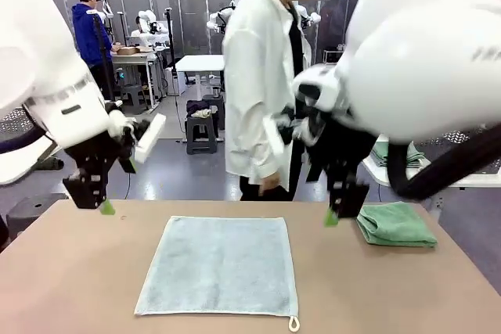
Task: Fold the towels and place them in the basket.
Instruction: When a person lays out a Towel with hook on the table, fold it in half twice.
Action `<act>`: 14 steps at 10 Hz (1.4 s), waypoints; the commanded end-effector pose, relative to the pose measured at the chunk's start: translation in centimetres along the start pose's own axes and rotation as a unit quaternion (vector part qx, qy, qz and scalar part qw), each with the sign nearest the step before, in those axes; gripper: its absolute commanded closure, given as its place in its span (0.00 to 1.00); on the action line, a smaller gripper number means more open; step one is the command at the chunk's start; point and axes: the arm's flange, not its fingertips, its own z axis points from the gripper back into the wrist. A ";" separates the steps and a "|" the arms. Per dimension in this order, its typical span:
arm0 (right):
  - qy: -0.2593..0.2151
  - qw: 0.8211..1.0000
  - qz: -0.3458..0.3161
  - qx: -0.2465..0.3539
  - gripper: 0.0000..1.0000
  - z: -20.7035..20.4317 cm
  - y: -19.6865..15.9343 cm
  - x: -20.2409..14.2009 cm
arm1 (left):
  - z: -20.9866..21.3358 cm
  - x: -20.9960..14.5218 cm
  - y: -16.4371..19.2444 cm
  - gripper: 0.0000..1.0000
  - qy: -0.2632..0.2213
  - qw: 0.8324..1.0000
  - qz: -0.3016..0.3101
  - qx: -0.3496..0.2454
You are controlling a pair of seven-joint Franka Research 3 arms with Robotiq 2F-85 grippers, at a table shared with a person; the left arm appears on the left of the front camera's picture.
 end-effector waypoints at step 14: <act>0.027 0.996 -0.088 0.017 0.00 -11.3 3.6 3.1 | -7.9 2.8 -6.0 0.00 0.050 0.998 0.041 -0.028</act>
